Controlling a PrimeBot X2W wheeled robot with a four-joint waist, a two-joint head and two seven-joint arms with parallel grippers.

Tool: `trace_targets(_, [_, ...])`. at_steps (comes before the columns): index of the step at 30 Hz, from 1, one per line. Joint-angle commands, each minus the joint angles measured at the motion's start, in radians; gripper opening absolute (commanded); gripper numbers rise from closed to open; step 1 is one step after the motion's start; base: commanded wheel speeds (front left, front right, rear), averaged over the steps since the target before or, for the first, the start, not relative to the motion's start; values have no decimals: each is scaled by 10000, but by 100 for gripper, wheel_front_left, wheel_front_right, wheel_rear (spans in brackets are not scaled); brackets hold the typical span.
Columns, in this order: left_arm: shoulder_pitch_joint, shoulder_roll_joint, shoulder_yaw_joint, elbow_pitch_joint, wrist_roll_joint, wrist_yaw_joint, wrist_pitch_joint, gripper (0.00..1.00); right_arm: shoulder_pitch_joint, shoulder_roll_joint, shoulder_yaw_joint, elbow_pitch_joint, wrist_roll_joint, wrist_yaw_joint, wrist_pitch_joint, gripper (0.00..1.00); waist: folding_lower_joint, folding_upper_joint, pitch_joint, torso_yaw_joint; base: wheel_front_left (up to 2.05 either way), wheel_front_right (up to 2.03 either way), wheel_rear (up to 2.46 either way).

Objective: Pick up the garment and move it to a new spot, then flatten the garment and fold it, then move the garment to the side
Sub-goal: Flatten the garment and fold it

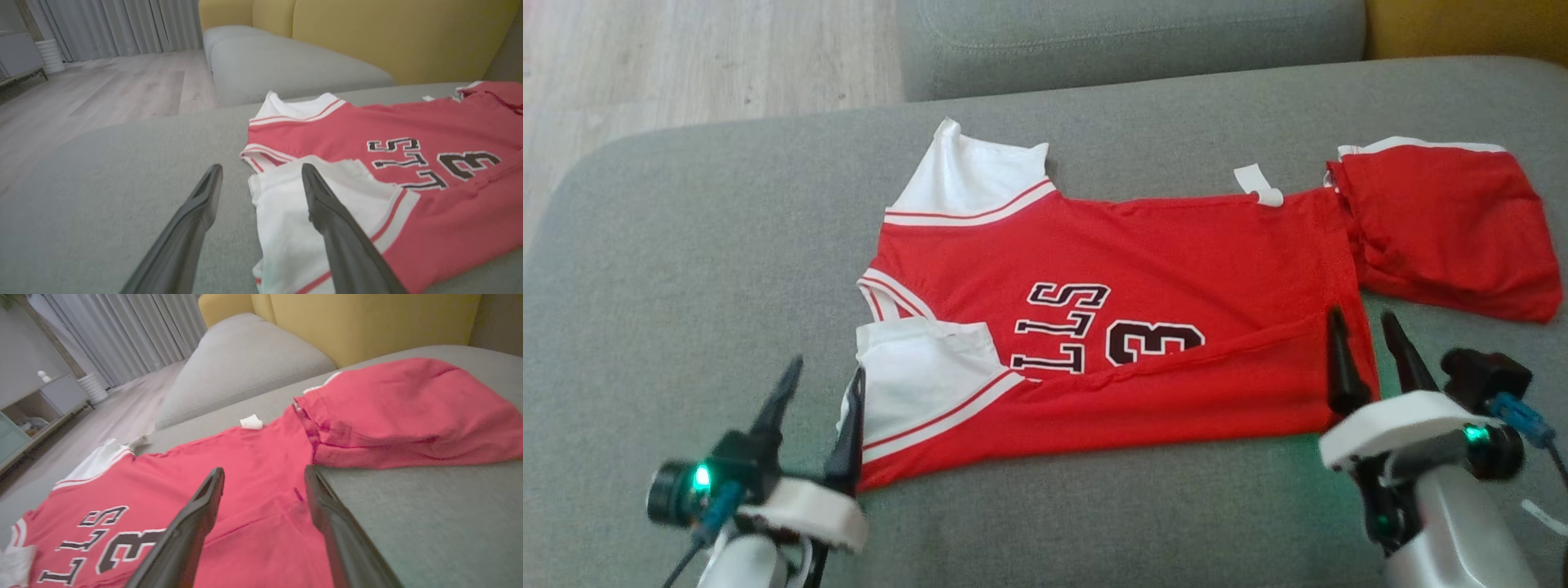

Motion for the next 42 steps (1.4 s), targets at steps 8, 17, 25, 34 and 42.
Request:
trace_targets(8, [-1002,-347,982,-1921,-193,13,-620,100,-120,-49,1683,-1621,723,-9,-1293,100,0,0,570,-147,0,0,0])
trace_targets(17, [-3503,431,855,-2140,362,-770,-483,100,-469,-49,2081,-2333,723,-9,-1486,100,0,0,2111,-561,0,0,0])
trace_targets(25, [-7205,2365,-1235,-30,-565,-923,1593,100,-1044,-49,2509,-2837,968,-9,-1501,100,0,0,3393,-1384,0,0,0])
trace_targets(34, [-9761,4202,-3911,1745,-3253,-926,3873,100,-1242,-49,2642,-3441,1168,-9,-1503,100,0,0,4573,-2029,0,0,0])
trace_targets(42, [-10789,4561,-5120,2586,-4845,-927,3902,100,-1299,-49,2902,-3541,1267,-9,-1504,100,0,0,5098,-2437,0,0,0])
